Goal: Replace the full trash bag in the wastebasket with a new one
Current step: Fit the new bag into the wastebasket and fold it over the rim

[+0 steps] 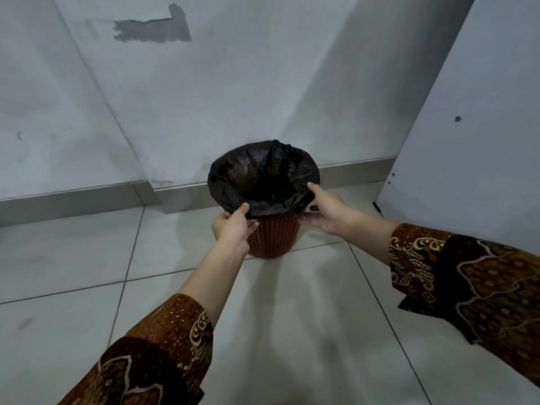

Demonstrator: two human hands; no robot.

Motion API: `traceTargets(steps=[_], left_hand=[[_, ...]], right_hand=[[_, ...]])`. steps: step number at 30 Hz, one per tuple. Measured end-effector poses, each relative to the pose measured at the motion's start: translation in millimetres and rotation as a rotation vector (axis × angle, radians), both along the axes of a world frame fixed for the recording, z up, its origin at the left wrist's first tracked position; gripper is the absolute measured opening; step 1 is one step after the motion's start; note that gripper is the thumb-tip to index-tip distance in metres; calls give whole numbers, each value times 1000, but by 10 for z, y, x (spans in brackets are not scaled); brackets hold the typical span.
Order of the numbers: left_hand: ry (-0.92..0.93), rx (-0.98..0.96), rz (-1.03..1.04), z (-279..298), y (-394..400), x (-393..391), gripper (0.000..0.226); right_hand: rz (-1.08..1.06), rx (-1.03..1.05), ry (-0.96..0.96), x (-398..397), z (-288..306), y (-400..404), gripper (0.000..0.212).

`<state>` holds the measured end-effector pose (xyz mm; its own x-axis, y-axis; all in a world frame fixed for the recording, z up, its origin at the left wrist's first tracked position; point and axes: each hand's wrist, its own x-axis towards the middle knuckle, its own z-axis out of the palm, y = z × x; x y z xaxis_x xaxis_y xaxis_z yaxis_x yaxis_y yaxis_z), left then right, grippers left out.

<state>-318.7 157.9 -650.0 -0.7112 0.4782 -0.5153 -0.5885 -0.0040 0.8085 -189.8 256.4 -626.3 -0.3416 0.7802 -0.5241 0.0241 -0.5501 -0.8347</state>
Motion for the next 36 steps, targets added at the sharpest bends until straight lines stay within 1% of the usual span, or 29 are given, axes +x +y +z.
traceTargets(steps=[4, 7, 8, 10, 11, 13, 14, 15, 16, 17, 18, 19, 20, 21, 22, 23, 24, 25, 26, 28, 29, 31, 32, 34, 36], left_hand=[[32, 1, -38, 14, -12, -22, 27], [76, -33, -76, -1, -24, -58, 26], [103, -66, -92, 4, -32, -60, 24], [140, -128, -107, 5, -58, -61, 21], [127, -144, -104, 5, -80, -61, 22], [30, -148, -58, 36, -117, -52, 29], [5, -149, 5, 52, -122, -56, 36], [61, -178, 85, 53, -118, -79, 48], [218, -242, 155, 70, -118, -102, 58], [444, -292, 184, 80, -108, -137, 63], [715, -299, 172, 108, -99, -167, 63], [987, -252, 107, 155, -88, -186, 62], [1211, -193, -26, 217, -54, -191, 60], [1378, -161, -204, 258, -7, -201, 60], [1499, -178, -416, 309, 43, -185, 63], [1588, -248, -630, 343, 88, -160, 67], [1652, -344, -812, 372, 114, -139, 68], [1672, -427, -956, 391, 143, -110, 67], [1652, -476, -1063, 408, 163, -81, 61], [1658, -508, -1161, 413, 187, -56, 47], [1690, -513, -1185, 403, 200, -54, 43], [1722, -514, -1201, 386, 215, -58, 42], [1740, -510, -1196, 384, 221, -55, 44], [1818, -497, -1154, 391, 230, -26, 51], [1899, -455, -1066, 395, 259, 21, 63]], right_hand=[[-104, 74, -48, -62, -17, 77, 44], [-147, 83, -49, -43, -18, 82, 62], [-150, 74, -34, -34, -23, 89, 64], [-131, 65, -26, -21, -12, 96, 62], [-118, 65, -39, -18, 1, 93, 61], [-95, 65, -65, -17, 40, 80, 58], [-86, 71, -76, -18, 43, 82, 54], [-79, 71, -79, -19, 47, 82, 51], [-72, 67, -77, -19, 48, 83, 52], [-63, 66, -76, -17, 44, 89, 53], [-56, 66, -76, -14, 36, 100, 55], [-47, 67, -78, -10, 29, 102, 57], [-39, 69, -82, -5, 13, 112, 59], [-33, 71, -82, -6, -4, 121, 61], [-38, 76, -86, -5, -26, 142, 63], [-46, 79, -79, -3, -41, 152, 65], [-48, 82, -66, -10, -49, 148, 67], [-50, 79, -56, -11, -60, 149, 69], [-45, 75, -43, -4, -73, 156, 68], [-22, 59, -9, 18, -81, 160, 58], [-1, 59, 5, 39, -70, 157, 47], [28, 66, 9, 67, -67, 159, 19], [34, 62, 5, 78, -67, 162, 12], [49, 57, -12, 94, -77, 176, 9], [81, 82, -83, 112, -82, 191, 14]])
